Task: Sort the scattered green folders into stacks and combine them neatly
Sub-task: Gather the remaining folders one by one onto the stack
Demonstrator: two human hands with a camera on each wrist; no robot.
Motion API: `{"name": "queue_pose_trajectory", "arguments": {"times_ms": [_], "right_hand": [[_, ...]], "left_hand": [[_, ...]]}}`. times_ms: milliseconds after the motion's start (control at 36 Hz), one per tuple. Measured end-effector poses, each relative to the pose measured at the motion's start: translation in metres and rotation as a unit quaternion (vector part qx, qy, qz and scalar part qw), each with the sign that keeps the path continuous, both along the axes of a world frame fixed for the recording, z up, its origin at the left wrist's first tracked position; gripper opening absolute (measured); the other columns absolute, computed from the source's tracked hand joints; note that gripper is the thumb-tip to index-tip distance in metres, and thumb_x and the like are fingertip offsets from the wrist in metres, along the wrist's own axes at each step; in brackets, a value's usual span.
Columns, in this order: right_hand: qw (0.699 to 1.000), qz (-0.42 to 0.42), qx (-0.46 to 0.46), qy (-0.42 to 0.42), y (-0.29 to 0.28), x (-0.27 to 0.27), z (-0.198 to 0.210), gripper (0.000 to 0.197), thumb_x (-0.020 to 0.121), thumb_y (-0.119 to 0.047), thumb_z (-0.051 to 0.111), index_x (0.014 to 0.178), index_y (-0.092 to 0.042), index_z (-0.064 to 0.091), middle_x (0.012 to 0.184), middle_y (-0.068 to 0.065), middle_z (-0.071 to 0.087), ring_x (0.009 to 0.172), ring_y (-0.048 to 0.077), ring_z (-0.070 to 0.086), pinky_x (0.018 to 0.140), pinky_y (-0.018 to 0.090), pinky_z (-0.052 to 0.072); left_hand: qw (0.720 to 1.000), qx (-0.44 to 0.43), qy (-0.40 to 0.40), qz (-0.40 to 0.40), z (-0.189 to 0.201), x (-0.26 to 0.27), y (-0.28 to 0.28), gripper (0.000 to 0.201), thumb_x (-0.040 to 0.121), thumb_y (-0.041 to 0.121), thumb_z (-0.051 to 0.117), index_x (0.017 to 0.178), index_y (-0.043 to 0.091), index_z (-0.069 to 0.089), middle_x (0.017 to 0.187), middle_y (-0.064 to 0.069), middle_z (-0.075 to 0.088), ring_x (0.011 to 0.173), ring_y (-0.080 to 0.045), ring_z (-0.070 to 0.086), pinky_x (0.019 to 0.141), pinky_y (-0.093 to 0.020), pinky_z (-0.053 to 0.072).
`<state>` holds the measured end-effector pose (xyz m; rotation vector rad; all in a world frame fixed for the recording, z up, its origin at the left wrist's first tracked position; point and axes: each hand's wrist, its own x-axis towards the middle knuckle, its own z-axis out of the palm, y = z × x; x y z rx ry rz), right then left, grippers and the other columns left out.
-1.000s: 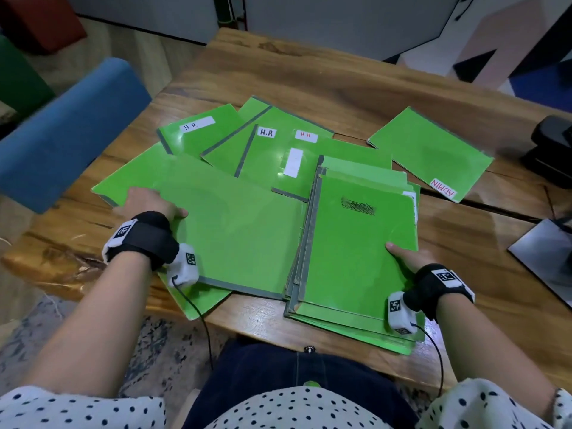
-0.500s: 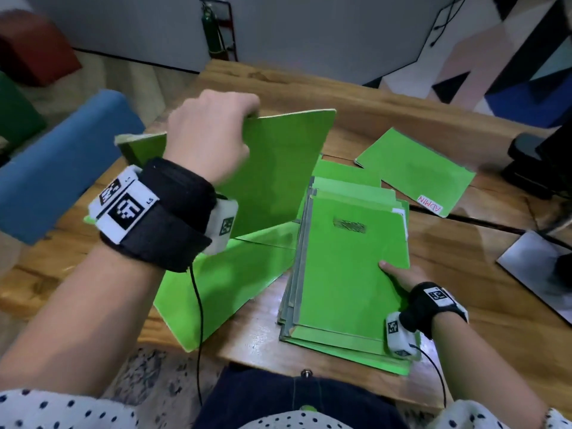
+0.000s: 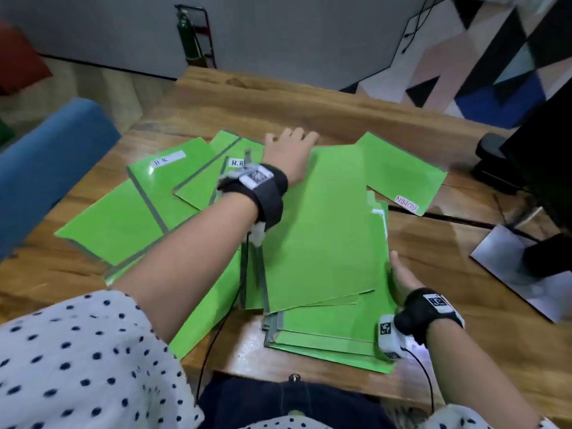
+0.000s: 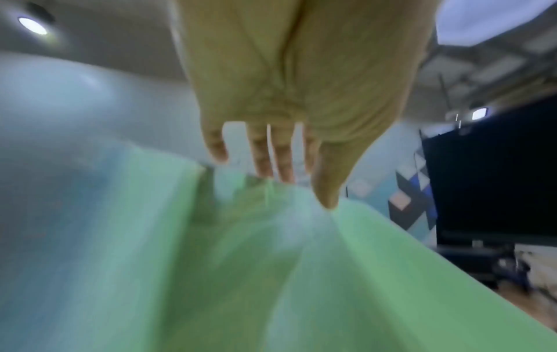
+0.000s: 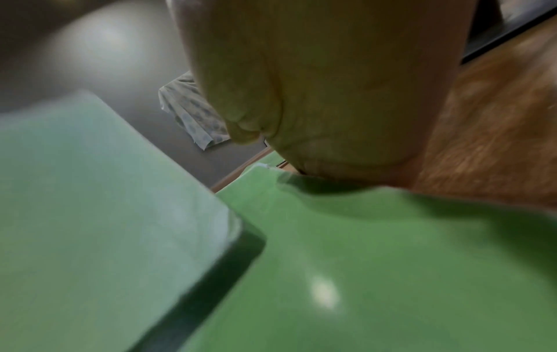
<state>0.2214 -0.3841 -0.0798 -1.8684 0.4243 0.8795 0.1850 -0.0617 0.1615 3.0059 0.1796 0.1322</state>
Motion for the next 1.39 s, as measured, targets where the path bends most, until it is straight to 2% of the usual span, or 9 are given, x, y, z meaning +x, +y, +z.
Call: {"name": "queue_pose_trajectory", "arguments": {"times_ms": [139, 250, 361, 806, 972, 1056, 1139, 1222, 1389], "right_hand": [[0.999, 0.010, -0.041, 0.001, 0.029, -0.031, 0.062, 0.113, 0.066, -0.091, 0.020, 0.150, -0.015, 0.024, 0.156, 0.011, 0.023, 0.142, 0.030, 0.026, 0.116, 0.050, 0.019], [0.998, 0.012, -0.057, 0.009, 0.033, -0.028, 0.062, 0.105, 0.073, -0.084, 0.024, 0.150, -0.013, 0.020, 0.157, 0.013, 0.019, 0.143, 0.030, 0.024, 0.116, 0.049, 0.018], [0.996, 0.033, -0.085, 0.016, 0.039, -0.027, 0.069, 0.091, 0.084, -0.076, 0.021, 0.151, -0.014, 0.018, 0.157, 0.013, 0.018, 0.143, 0.031, 0.023, 0.115, 0.048, 0.020], [0.997, 0.016, -0.075, 0.019, 0.043, -0.024, 0.058, 0.085, 0.090, -0.068, 0.029, 0.150, -0.009, 0.020, 0.156, 0.015, 0.021, 0.142, 0.031, 0.026, 0.116, 0.046, 0.021], [0.989, 0.048, -0.142, 0.000, 0.044, -0.018, 0.053, 0.074, 0.081, -0.051, 0.065, 0.132, 0.000, 0.048, 0.128, 0.016, 0.055, 0.103, 0.029, 0.056, 0.089, 0.034, 0.043], [0.985, 0.071, -0.157, 0.009, 0.049, -0.018, 0.060, 0.079, 0.070, -0.054, 0.075, 0.124, -0.001, 0.054, 0.116, 0.012, 0.062, 0.086, 0.024, 0.060, 0.076, 0.030, 0.046], [0.982, 0.085, -0.167, 0.023, 0.044, -0.008, 0.049, 0.104, 0.042, -0.070, 0.078, 0.122, -0.007, 0.057, 0.114, 0.011, 0.066, 0.098, 0.028, 0.064, 0.092, 0.041, 0.050], [0.980, 0.086, -0.179, 0.021, 0.051, -0.011, 0.059, 0.073, 0.071, -0.054, 0.073, 0.121, -0.004, 0.056, 0.113, 0.012, 0.065, 0.102, 0.030, 0.063, 0.095, 0.040, 0.048], [0.978, 0.091, -0.187, 0.018, 0.054, -0.015, 0.066, 0.069, 0.075, -0.052, 0.071, 0.122, -0.004, 0.055, 0.118, 0.011, 0.064, 0.103, 0.030, 0.063, 0.095, 0.040, 0.048]], "left_hand": [[0.981, -0.098, 0.013, 0.168, -0.067, -0.032, 0.013, 0.068, 0.080, 0.037, 0.068, 0.138, 0.022, 0.037, 0.142, -0.006, 0.040, 0.132, -0.026, 0.037, 0.108, -0.050, 0.028], [0.907, -0.241, 0.122, 0.323, -0.111, -0.075, 0.019, 0.092, 0.074, 0.041, 0.075, 0.144, 0.009, 0.024, 0.147, -0.015, 0.029, 0.134, -0.035, 0.034, 0.109, -0.049, 0.034], [0.847, -0.382, 0.210, 0.304, -0.138, -0.103, 0.011, 0.094, 0.077, 0.032, 0.076, 0.143, 0.002, 0.017, 0.147, -0.018, 0.035, 0.129, -0.034, 0.044, 0.101, -0.039, 0.042], [0.901, -0.281, 0.256, 0.210, -0.154, -0.104, -0.040, 0.072, 0.084, 0.005, 0.060, 0.145, 0.013, 0.024, 0.136, -0.017, 0.040, 0.118, -0.035, 0.050, 0.096, -0.041, 0.049], [0.863, -0.333, 0.304, 0.230, -0.155, -0.088, -0.063, 0.101, 0.087, 0.034, 0.061, 0.149, 0.001, -0.010, 0.151, -0.021, 0.024, 0.129, -0.035, 0.043, 0.103, -0.039, 0.043], [0.869, -0.339, 0.285, 0.219, -0.145, -0.078, -0.043, 0.080, 0.089, 0.045, 0.055, 0.146, -0.001, 0.023, 0.139, -0.016, 0.048, 0.119, -0.031, 0.054, 0.089, -0.032, 0.047], [0.876, -0.335, 0.215, 0.271, -0.135, -0.056, -0.010, 0.049, 0.095, 0.038, 0.048, 0.126, 0.000, 0.052, 0.129, -0.016, 0.057, 0.110, -0.031, 0.059, 0.084, -0.031, 0.047], [0.855, -0.358, 0.141, 0.346, -0.141, -0.035, 0.025, 0.039, 0.093, 0.021, 0.051, 0.121, -0.007, 0.051, 0.131, -0.020, 0.056, 0.108, -0.033, 0.059, 0.083, -0.035, 0.048], [0.782, -0.463, 0.104, 0.404, -0.160, -0.012, 0.063, 0.074, 0.089, 0.018, 0.063, 0.145, -0.003, 0.020, 0.145, -0.019, 0.037, 0.128, -0.033, 0.045, 0.103, -0.037, 0.043]]}}
